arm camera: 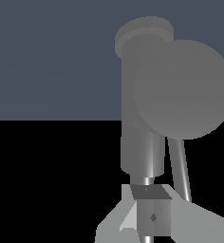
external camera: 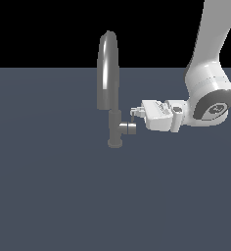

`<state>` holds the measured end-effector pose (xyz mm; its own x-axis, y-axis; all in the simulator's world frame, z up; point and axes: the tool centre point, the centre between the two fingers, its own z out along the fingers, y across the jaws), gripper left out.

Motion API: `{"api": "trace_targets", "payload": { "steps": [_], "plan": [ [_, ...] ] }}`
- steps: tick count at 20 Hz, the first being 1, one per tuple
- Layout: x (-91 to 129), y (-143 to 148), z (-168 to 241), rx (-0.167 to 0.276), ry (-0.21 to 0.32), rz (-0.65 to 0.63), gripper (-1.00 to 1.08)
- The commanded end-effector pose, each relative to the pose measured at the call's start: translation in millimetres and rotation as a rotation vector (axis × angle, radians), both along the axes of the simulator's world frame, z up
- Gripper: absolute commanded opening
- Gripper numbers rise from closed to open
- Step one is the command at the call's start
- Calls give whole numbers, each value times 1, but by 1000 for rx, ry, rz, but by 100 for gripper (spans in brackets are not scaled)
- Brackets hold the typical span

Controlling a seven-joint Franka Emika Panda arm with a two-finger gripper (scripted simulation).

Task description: Turn on the faucet by rotating a designated handle.

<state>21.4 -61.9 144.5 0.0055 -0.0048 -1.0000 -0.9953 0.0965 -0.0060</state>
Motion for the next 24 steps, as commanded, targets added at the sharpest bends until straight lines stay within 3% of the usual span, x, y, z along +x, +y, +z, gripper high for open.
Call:
{"api": "trace_targets", "payload": {
  "steps": [1, 7, 9, 18, 20, 24],
  "plan": [
    [-10, 1, 0, 3, 4, 4, -100],
    [-29, 3, 0, 4, 4, 5, -100],
    [-21, 2, 3, -1, -8, 0, -100],
    [-58, 6, -17, 4, 4, 5, -100],
    [-46, 4, -6, -2, -21, 1, -100],
    [-63, 6, -30, 2, -6, 4, -100]
  ]
}}
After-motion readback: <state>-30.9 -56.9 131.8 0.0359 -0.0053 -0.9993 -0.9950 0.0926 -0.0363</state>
